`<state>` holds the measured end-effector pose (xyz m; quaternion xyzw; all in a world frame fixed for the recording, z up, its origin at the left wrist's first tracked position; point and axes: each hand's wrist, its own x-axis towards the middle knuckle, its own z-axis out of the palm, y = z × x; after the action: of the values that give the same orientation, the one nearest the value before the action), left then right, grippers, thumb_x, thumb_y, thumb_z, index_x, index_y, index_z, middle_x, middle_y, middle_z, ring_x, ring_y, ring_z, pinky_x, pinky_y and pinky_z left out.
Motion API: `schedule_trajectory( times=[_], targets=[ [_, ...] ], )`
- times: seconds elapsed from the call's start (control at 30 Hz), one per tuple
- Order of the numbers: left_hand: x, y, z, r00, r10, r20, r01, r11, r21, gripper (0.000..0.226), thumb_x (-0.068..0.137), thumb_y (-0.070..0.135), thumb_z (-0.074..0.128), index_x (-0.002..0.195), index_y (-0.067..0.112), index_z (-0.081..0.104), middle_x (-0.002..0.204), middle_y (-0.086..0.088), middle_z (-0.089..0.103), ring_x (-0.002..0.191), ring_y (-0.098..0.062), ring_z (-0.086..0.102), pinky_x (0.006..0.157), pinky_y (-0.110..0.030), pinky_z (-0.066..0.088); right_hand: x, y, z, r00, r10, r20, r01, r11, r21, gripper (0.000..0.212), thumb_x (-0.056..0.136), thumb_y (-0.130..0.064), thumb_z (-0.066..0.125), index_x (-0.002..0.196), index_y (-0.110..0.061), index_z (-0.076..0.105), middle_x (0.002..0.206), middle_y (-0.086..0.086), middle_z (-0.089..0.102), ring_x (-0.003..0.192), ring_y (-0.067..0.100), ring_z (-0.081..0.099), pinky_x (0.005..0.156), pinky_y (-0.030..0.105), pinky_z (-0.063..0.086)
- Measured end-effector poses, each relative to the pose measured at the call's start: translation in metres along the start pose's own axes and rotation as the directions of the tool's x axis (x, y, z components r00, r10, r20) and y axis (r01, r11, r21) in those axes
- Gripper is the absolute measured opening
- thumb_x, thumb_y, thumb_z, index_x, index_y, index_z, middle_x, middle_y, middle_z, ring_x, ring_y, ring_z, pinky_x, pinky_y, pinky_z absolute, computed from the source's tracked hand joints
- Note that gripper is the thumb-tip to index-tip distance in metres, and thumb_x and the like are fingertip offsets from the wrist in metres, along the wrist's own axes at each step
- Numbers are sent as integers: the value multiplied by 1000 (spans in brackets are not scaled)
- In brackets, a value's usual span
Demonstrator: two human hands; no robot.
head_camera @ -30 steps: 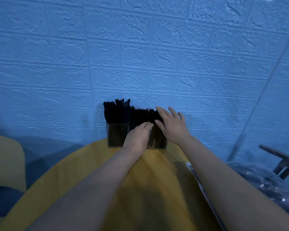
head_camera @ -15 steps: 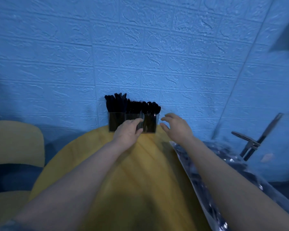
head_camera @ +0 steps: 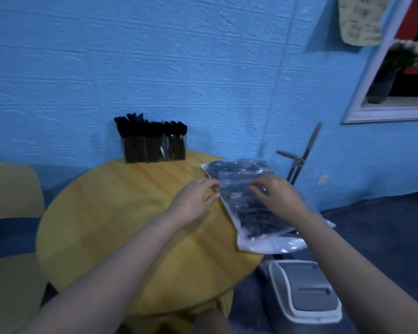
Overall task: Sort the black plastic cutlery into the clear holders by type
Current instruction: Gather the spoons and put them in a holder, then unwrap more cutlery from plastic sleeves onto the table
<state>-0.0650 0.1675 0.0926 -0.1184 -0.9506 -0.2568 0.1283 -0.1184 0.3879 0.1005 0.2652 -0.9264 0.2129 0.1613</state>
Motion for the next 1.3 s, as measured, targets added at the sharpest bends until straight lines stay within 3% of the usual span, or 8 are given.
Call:
schedule_trajectory(
  times=[0.2, 0.33, 0.53, 0.63, 0.83, 0.97, 1.17, 1.3],
  targets=[
    [-33, 67, 39, 960, 261, 101, -255, 964, -69, 23, 92, 26, 60, 112, 18, 67, 131, -2, 51, 122, -18, 46, 103, -26, 33, -58, 28, -20, 993, 36, -111, -32, 999, 36, 15, 91, -19, 62, 100, -10, 70, 100, 4, 66, 96, 23, 59, 84, 35, 46],
    [-35, 83, 55, 947, 194, 255, -253, 941, 225, 35, 98, 31, 47, 132, 28, 53, 152, 3, 25, 137, -18, 28, 106, -26, 25, -85, 35, -28, 974, -26, -224, 28, 1000, 4, 8, 87, -14, 67, 87, -6, 68, 86, 4, 64, 82, 22, 58, 73, 30, 44],
    [-37, 94, 50, 936, 169, 309, -288, 872, 396, 51, 96, 16, 43, 142, 33, 31, 151, 3, 20, 125, -27, 44, 91, -41, 46, -109, 38, -15, 993, -82, -80, 77, 995, -66, 37, 89, -44, 47, 73, -15, 64, 69, -7, 60, 65, 18, 58, 54, 28, 41],
    [-38, 98, 46, 920, 178, 350, -338, 810, 479, 55, 94, 6, 43, 141, 31, 29, 154, 0, 11, 121, -30, 44, 80, -39, 48, -115, 36, -6, 987, -139, -85, 131, 987, -92, 39, 90, -39, 41, 78, -15, 69, 80, -6, 68, 66, 18, 64, 52, 25, 46],
    [-30, 94, 42, 972, 113, 203, -202, 845, 496, 58, 89, -5, 47, 142, 13, 34, 154, -1, 14, 136, -22, 29, 91, -34, 48, -113, 37, 11, 962, -209, -173, 173, 964, -200, 21, 81, -18, 65, 98, -8, 73, 109, 6, 70, 97, 24, 68, 81, 35, 55],
    [-24, 86, 44, 983, 110, 150, -170, 859, 482, 66, 92, -2, 46, 150, 11, 17, 155, 1, 12, 135, -20, 28, 97, -31, 44, -98, 34, 18, 980, -198, -20, 181, 926, -332, 58, 59, -27, 89, 111, -10, 69, 120, 11, 64, 109, 30, 63, 90, 42, 51],
    [-18, 72, 39, 986, 82, 142, -140, 872, 470, 63, 99, 16, 42, 152, 18, 9, 158, 7, 6, 138, -19, 25, 98, -34, 45, -68, 26, 26, 985, -146, 88, 170, 884, -434, 85, 48, -39, 90, 123, -12, 61, 121, 11, 63, 113, 34, 60, 90, 48, 50],
    [-15, 69, 38, 985, 89, 149, -150, 869, 472, 67, 97, 16, 46, 152, 20, 8, 158, 7, 4, 138, -18, 25, 97, -32, 44, -54, 21, 30, 975, -123, 184, 199, 852, -485, 85, 71, -34, 77, 143, -11, 39, 142, 15, 45, 133, 39, 40, 110, 51, 31]
  ],
)
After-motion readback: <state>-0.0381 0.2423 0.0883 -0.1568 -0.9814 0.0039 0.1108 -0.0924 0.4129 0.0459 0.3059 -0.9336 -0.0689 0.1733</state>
